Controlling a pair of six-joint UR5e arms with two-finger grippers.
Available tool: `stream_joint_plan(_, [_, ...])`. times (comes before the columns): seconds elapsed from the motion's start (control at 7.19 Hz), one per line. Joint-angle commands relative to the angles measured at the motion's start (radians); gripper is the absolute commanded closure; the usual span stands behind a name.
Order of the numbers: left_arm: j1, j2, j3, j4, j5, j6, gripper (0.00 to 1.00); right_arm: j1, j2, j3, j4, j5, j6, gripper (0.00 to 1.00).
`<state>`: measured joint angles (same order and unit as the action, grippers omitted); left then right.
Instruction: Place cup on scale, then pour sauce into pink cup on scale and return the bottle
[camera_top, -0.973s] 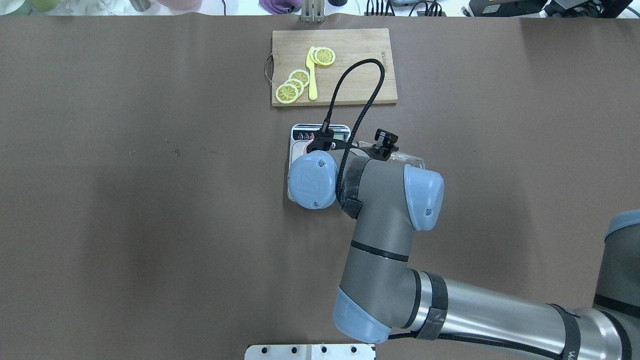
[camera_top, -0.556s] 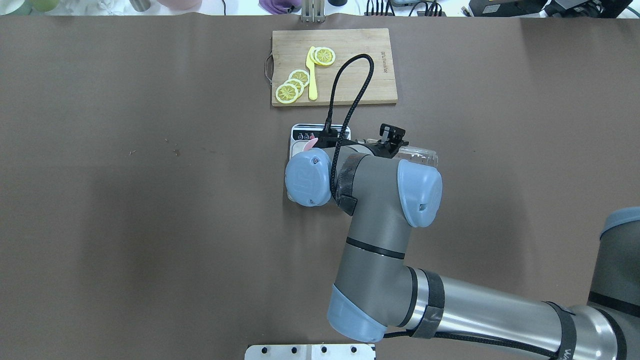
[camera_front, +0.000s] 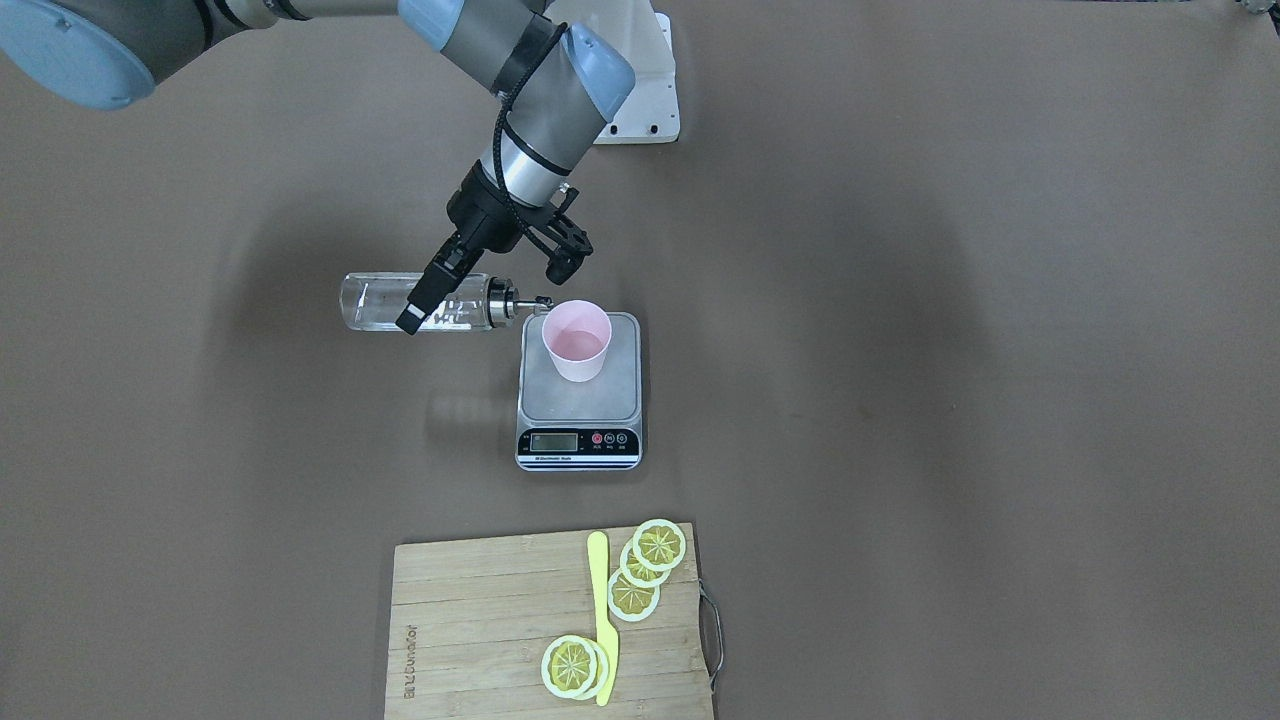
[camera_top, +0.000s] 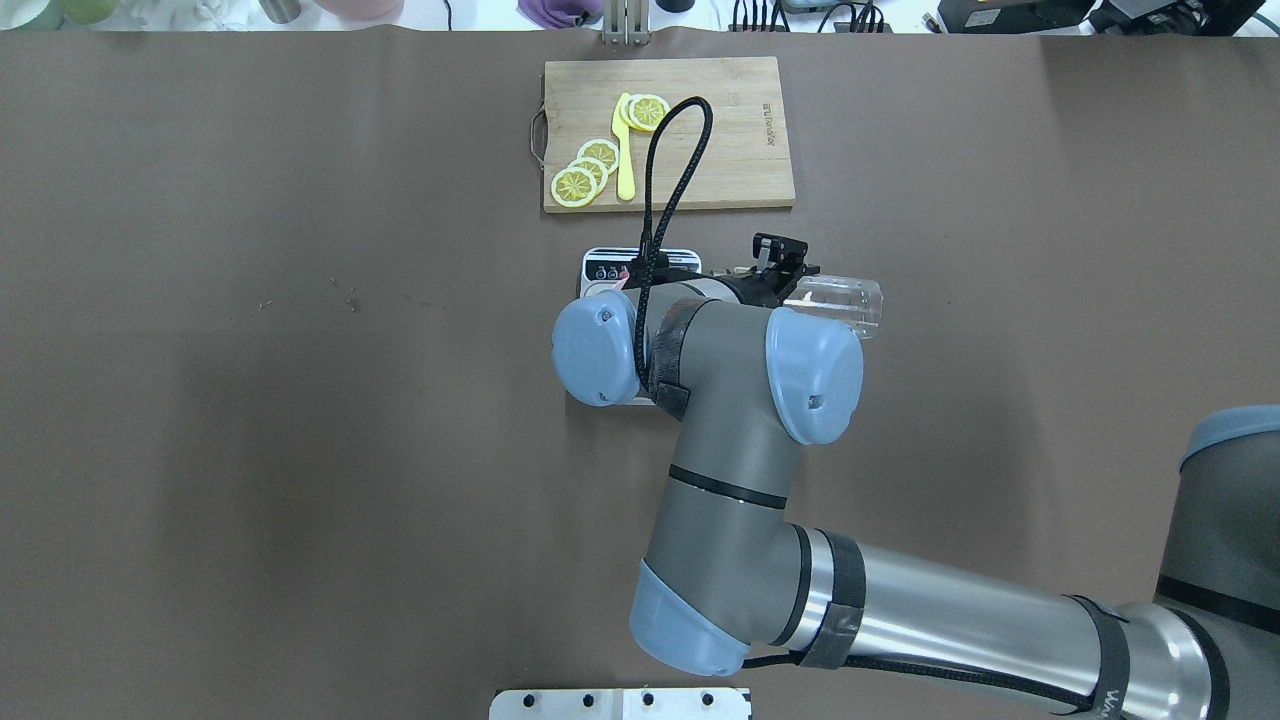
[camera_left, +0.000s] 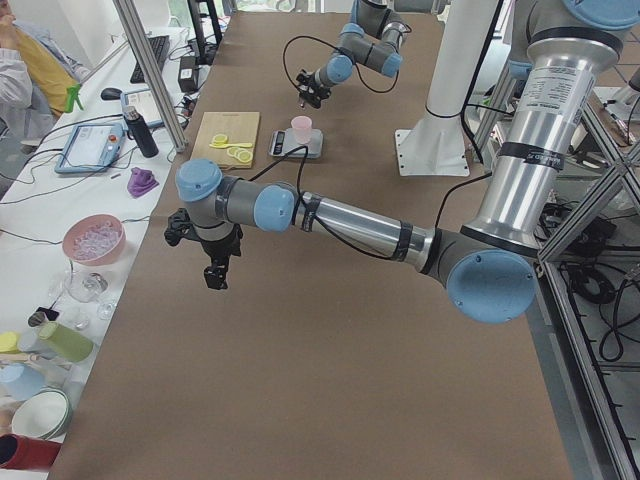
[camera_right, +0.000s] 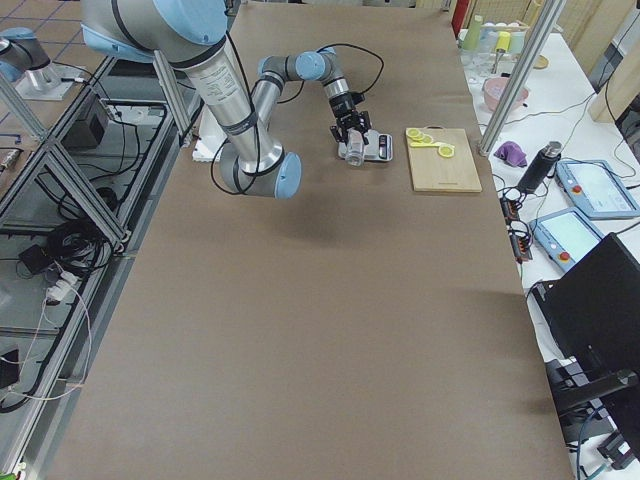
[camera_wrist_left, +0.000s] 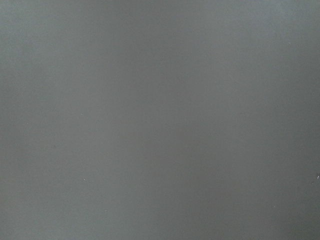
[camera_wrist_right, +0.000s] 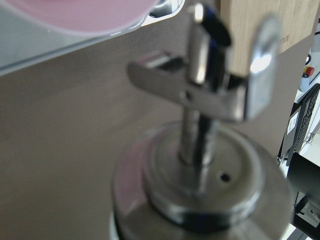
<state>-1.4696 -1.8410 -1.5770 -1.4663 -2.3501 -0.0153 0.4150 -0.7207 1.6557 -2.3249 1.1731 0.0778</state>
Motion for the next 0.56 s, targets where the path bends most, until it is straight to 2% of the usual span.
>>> stream_joint_plan(0.0, [0.0, 0.0, 0.0, 0.0, 0.0, 0.0, 0.02, 0.002, 0.038, -0.034, -0.054, -0.019, -0.027, 1.0])
stream_joint_plan(0.42, [0.0, 0.0, 0.0, 0.0, 0.0, 0.0, 0.02, 0.002, 0.043, -0.036, -0.088, -0.038, -0.039, 1.0])
